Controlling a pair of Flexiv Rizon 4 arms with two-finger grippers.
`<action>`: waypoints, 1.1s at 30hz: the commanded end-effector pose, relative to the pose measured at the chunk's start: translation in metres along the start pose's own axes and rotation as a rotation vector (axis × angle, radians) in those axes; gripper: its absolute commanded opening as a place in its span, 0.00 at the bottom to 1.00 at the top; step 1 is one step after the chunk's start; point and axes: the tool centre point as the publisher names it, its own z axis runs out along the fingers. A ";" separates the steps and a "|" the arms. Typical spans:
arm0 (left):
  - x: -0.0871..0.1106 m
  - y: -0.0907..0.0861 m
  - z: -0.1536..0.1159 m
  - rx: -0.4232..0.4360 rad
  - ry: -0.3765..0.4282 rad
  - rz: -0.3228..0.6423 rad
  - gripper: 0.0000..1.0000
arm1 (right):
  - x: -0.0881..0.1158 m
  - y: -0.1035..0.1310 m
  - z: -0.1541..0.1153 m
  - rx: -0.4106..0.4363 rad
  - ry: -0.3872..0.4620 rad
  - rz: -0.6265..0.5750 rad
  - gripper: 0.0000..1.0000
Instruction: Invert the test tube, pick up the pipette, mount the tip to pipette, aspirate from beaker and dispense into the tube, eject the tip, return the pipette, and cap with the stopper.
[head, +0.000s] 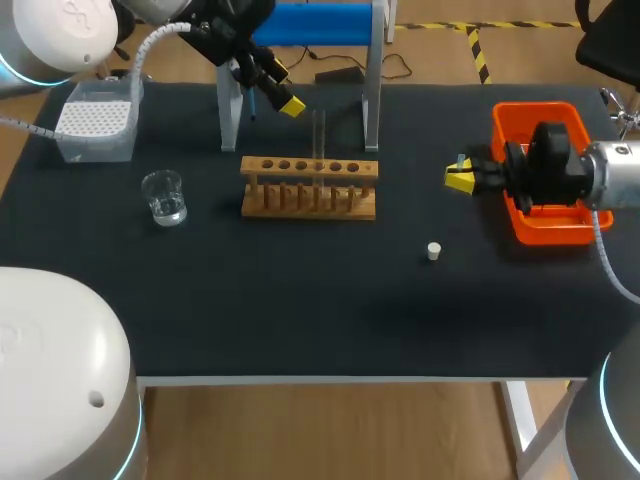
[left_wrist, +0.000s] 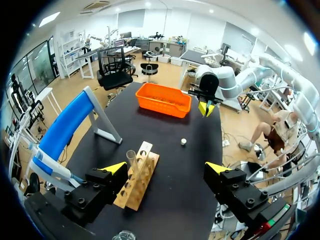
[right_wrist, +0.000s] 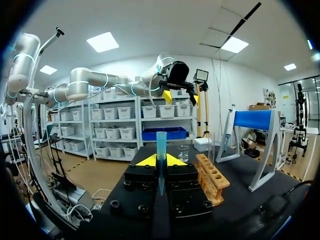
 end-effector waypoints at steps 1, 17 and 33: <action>0.000 0.000 -0.001 -0.004 0.001 -0.001 1.00 | 0.005 -0.001 -0.003 0.006 -0.008 0.001 0.00; 0.000 0.000 -0.001 -0.004 0.001 -0.001 1.00 | 0.009 -0.006 -0.004 0.006 -0.030 0.011 0.00; 0.000 0.000 -0.001 -0.004 0.001 -0.001 1.00 | 0.009 -0.006 -0.004 0.006 -0.030 0.011 0.00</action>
